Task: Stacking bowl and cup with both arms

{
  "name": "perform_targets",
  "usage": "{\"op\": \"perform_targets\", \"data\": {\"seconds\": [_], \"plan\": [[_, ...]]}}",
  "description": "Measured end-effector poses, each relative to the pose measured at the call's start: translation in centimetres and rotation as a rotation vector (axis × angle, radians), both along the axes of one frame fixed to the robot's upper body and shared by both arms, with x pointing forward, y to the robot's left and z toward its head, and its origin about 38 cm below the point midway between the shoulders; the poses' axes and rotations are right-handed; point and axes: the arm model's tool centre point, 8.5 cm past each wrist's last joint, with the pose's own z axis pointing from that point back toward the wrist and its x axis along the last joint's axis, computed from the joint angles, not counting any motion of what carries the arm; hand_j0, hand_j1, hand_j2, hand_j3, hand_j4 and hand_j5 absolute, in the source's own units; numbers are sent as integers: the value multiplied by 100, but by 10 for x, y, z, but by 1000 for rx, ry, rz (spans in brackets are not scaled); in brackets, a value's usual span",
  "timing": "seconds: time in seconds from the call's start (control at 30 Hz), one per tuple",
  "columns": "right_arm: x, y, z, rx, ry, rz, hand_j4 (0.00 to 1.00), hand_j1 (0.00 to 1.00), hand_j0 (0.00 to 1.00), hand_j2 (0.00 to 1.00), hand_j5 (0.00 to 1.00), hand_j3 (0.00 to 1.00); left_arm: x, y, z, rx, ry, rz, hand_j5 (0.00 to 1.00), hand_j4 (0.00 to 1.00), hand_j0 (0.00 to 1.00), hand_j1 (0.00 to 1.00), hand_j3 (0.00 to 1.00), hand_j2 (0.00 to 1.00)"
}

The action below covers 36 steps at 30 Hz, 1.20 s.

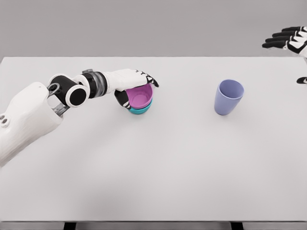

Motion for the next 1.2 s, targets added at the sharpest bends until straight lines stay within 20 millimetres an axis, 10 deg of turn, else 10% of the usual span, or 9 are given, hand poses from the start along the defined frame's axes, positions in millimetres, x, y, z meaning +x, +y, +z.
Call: {"op": "perform_targets", "data": {"seconds": [0.13,0.33,0.77,1.0,1.2], "plan": [[27,19,18,-73,14,42,100,100,100,100,100,100,-1,-1,1,-2,-1,-4,100,100,100,100,100,100],[45,32,-33,-154,179,67,100,100,100,100,100,100,-14,7,22,-29,-18,-39,100,100,100,100,100,100],[74,65,-72,-207,294,123,100,100,100,100,100,100,-82,131,121,-216,-131,-430,100,100,100,100,100,100],[82,65,-90,-222,334,107,100,100,100,100,100,100,-93,221,60,-365,118,-188,100,100,100,100,100,100],[93,72,-99,-232,347,102,100,100,100,100,100,100,-110,254,6,-584,311,-20,100,100,100,100,100,100]]}}
